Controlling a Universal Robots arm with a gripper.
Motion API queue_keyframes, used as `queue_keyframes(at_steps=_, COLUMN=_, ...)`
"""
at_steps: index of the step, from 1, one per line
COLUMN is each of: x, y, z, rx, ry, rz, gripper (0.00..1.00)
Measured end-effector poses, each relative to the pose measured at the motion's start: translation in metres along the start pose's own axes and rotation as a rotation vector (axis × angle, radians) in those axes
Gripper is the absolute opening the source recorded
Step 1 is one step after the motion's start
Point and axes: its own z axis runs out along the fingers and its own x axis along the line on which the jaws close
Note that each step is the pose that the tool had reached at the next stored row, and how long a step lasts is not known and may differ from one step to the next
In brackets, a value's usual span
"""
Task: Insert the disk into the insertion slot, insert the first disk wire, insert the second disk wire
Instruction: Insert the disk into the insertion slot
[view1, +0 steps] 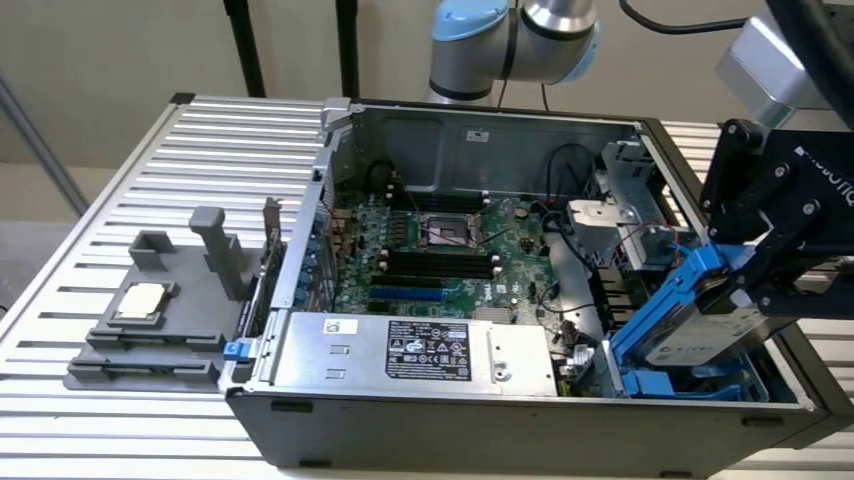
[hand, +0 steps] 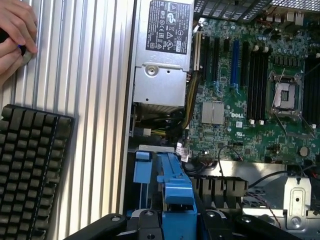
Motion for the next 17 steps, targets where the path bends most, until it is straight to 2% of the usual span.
queue_keyframes(at_steps=3, x=0.0005, y=0.0, z=0.0031, rx=0.0003, ry=-0.0055, rz=0.0, gripper=0.32)
queue_keyframes(at_steps=7, x=0.0004, y=-0.0001, z=0.0034, rx=0.0005, ry=-0.0071, rz=0.0, gripper=0.32)
queue_keyframes(at_steps=9, x=0.0004, y=-0.0001, z=0.0035, rx=0.0003, ry=-0.0064, rz=0.0, gripper=0.33)
queue_keyframes(at_steps=10, x=0.0004, y=-0.0001, z=0.0034, rx=0.0003, ry=-0.0063, rz=0.0, gripper=0.39)
queue_keyframes(at_steps=14, x=0.0005, y=-0.0001, z=0.0033, rx=0.0003, ry=-0.0061, rz=0.0, gripper=0.39)
queue_keyframes(at_steps=17, x=0.0007, y=-0.0037, z=0.0033, rx=0.0003, ry=-0.0067, rz=0.0, gripper=0.39)
